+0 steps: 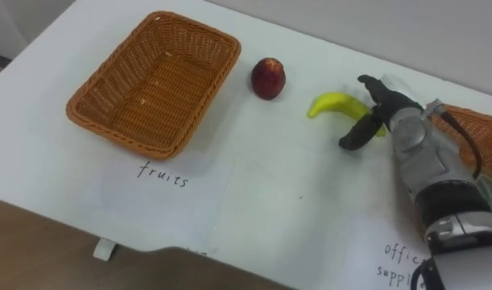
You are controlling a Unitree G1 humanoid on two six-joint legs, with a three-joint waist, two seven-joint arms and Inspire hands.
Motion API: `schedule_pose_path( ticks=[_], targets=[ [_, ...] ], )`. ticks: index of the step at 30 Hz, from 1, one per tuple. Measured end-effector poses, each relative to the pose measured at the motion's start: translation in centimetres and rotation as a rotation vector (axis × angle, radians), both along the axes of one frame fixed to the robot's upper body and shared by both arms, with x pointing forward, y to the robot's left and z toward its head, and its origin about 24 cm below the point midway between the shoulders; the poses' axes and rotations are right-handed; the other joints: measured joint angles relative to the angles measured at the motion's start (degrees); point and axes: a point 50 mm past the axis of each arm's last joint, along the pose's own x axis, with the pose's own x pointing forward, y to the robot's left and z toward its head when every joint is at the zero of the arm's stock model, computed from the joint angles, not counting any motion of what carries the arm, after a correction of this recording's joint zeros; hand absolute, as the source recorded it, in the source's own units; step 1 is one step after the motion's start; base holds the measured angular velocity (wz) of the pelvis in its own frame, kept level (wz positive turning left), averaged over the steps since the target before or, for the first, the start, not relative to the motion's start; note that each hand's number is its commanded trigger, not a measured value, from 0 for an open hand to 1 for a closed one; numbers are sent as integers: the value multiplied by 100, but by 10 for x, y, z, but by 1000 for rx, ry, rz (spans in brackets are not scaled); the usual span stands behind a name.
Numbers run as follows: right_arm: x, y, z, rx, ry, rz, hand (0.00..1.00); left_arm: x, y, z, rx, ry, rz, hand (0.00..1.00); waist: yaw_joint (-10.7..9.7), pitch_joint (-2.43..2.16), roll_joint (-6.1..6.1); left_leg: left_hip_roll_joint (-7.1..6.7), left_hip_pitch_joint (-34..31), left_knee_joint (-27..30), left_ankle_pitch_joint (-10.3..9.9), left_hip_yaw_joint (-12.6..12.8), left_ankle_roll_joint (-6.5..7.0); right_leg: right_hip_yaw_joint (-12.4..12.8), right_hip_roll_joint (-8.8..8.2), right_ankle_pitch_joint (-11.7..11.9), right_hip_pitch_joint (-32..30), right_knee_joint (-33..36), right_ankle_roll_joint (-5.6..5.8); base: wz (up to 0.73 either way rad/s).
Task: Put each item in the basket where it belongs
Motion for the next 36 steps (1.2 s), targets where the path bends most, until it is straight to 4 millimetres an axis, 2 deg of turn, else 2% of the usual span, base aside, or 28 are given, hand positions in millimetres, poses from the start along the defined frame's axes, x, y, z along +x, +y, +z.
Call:
schedule_pose_path(
  ticks=[4, 8, 19, 24, 27, 36],
  targets=[
    [0, 5, -4, 3, 32, 30, 0, 1, 2, 1, 8, 2, -18, 0, 12, -29, -50, 6, 15, 1, 14, -48, -19, -36, 7, 1, 21, 2, -3, 4],
    [-1, 11, -7, 5, 59, 66, 0, -1, 3, 0, 8, 19, -17, 0, 32, -26, -52, 16, 97, -3, 14, -70, -19, -40, 8, 1, 106, -20, -3, 0],
    [4, 35, 6, 34, 28, 218, 0, 2, 4, 1, 22, 9, -45, 0, 96, 22, -67, 7, 22, -5, 15, -134, -25, -119, 18, 14, 73, -20, -22, 3],
    [4, 35, 6, 28, 48, 242, 0, 7, 4, 1, 18, -1, -51, 0, 122, 28, -83, 3, -12, -9, 18, -232, -30, -201, 16, 13, 68, -24, -21, 7],
    [3, 32, 7, 20, 64, 255, 0, 15, 5, 2, 14, -17, -62, 0, 174, 53, -140, 4, -18, -3, 18, -243, -30, -203, 19, 13, 68, -29, -21, 4],
    [1, 33, 5, 21, 128, 291, 0, 17, 7, 3, 23, -3, -96, 0, 190, 47, -179, 7, -10, 1, 19, -257, -28, -206, 3, 13, 76, -30, -21, 0]
  ],
)
